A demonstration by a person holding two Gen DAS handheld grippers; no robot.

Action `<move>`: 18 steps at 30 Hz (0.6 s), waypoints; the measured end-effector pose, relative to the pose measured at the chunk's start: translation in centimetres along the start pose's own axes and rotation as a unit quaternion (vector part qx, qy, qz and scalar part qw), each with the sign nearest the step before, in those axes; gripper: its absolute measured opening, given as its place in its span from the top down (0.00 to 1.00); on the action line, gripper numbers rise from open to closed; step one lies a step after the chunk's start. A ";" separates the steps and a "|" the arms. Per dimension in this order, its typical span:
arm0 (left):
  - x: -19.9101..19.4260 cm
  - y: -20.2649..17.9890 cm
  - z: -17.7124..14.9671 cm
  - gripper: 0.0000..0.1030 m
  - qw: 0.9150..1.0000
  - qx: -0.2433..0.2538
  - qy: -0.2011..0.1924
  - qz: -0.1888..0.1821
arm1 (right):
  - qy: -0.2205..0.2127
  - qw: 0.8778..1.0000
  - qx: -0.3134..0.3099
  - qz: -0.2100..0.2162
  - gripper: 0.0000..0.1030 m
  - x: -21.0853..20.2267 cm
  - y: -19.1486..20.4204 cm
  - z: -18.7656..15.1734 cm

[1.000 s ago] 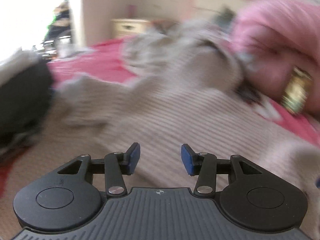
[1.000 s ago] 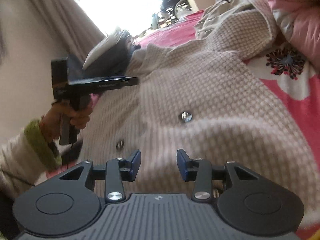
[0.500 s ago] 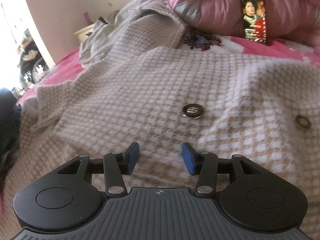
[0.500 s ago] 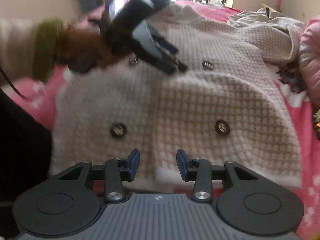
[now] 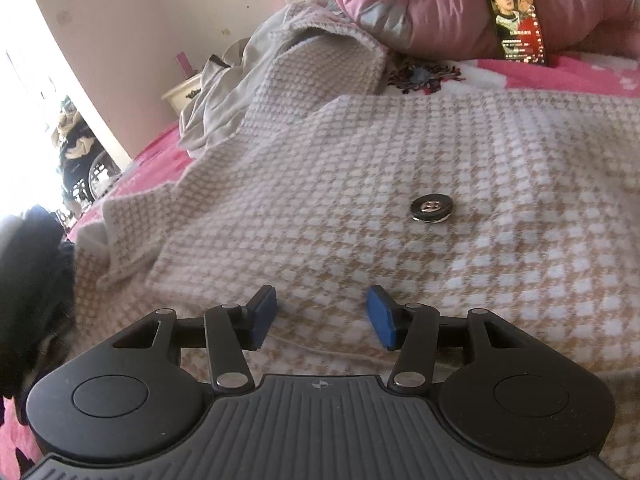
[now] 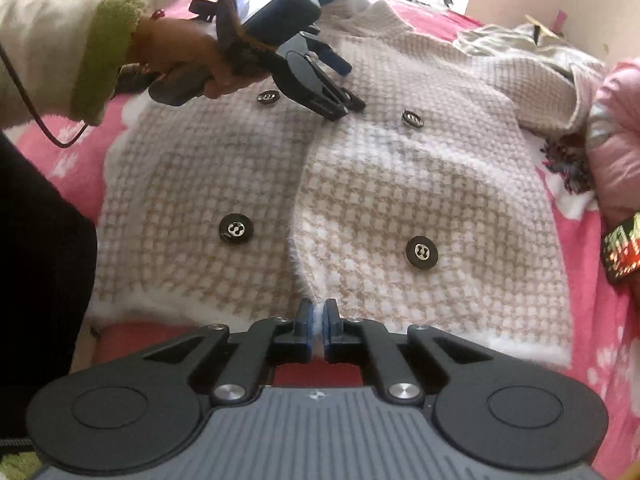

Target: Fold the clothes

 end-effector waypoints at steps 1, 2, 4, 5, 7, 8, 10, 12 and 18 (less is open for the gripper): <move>0.0 0.0 -0.1 0.50 1.000 0.009 -0.002 0.003 | 0.001 1.000 0.003 0.004 0.95 0.2 -0.1 0.0; 0.0 0.0 -0.1 0.50 1.000 0.018 -0.004 0.007 | 0.003 1.000 0.005 0.009 0.95 0.5 -0.1 0.0; 0.0 0.0 -0.3 0.50 1.000 0.023 -0.007 0.008 | 0.011 1.000 0.000 0.019 0.95 1.0 0.4 -0.2; 0.0 0.1 -0.3 0.50 1.000 0.023 -0.007 0.008 | 0.021 1.000 -0.008 0.021 0.95 1.3 0.6 -0.5; -0.1 0.0 -0.3 0.50 1.000 0.027 -0.008 0.008 | 0.034 0.999 -0.015 0.026 0.95 1.8 0.8 -1.0; -0.1 0.0 -0.3 0.50 0.999 0.030 -0.009 0.008 | 0.039 0.999 -0.011 0.030 0.95 1.9 0.8 -1.2; -0.1 -0.1 -0.2 0.50 0.999 0.038 -0.009 0.009 | 0.046 0.998 -0.007 0.036 0.94 2.0 0.5 -1.4; -0.3 -0.1 0.1 0.50 0.999 0.048 -0.007 0.017 | 0.053 0.998 0.000 0.042 0.91 2.0 0.3 -1.5; -3.1 0.1 2.8 0.51 0.997 0.051 -0.040 0.035 | 0.023 0.996 0.063 0.055 0.81 -1.2 -2.8 0.0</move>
Point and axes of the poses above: each gripper's, at about its wrist camera, not at the fingertips, and x roughly the way its jaws point, y to its left, z to its top, the point moved 3 cm from there along x, roughly the way its jaws point, and after that the axes turned 13 degrees about -y, right-handed, at the moved point
